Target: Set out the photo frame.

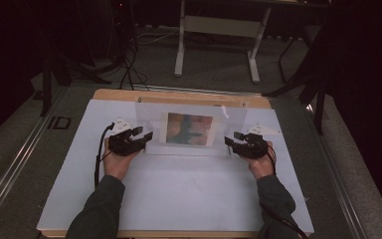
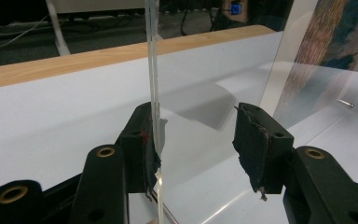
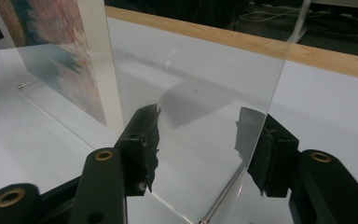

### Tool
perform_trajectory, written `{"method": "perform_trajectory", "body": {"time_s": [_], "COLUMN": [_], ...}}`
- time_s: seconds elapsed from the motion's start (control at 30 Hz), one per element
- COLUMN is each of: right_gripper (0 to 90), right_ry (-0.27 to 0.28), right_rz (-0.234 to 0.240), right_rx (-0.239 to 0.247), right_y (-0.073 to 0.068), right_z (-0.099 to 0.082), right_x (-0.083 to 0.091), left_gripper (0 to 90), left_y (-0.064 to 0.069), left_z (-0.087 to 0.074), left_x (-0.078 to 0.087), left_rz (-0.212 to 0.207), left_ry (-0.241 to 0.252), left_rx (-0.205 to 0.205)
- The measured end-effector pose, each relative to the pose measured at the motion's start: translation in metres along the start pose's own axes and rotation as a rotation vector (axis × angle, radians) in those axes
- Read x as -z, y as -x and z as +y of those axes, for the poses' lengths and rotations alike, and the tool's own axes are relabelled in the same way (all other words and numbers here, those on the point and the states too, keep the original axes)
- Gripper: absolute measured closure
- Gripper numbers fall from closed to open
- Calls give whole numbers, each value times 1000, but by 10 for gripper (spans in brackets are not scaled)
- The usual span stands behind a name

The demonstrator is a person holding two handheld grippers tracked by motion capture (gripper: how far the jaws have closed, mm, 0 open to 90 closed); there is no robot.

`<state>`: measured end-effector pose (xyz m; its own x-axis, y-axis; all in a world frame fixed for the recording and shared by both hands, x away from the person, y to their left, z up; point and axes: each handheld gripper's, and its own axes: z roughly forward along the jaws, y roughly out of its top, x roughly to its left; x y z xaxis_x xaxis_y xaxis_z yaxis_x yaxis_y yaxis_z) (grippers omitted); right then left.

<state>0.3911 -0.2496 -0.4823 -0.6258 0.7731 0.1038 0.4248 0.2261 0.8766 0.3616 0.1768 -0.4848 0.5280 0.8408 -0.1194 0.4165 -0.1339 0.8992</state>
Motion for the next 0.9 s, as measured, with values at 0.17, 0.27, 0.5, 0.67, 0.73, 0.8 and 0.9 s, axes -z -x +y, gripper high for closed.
{"method": "perform_trajectory", "body": {"time_s": [0.17, 0.27, 0.5, 0.67, 0.73, 0.8, 0.9], "right_gripper": [482, 483, 494, 495, 496, 497, 496], "right_ry": [-7, -4, -2, -3, -5, -6, -4], "right_rz": [7, 5, 11, 20, 21, 22, 25], "right_rx": [10, 7, 13, 20, 20, 20, 21], "right_y": [1, 1, 0, 2, 3, 3, 3], "right_z": [0, 0, -1, -1, -1, 0, 0], "right_x": [0, 0, 1, 1, 1, 1, 1], "left_gripper": [503, 502, 500, 497, 498, 500, 501], "left_y": [-1, -1, -3, 0, 0, 0, 1], "left_z": [-1, -1, -2, -1, -1, -1, -1], "left_x": [-1, -1, -1, 0, 0, 0, 1], "left_rz": [-5, -5, -10, 5, 5, 3, 5], "left_ry": [8, 9, 13, 5, 4, 2, 0], "left_rx": [3, 6, 6, 4, 6, 8, 3]}}
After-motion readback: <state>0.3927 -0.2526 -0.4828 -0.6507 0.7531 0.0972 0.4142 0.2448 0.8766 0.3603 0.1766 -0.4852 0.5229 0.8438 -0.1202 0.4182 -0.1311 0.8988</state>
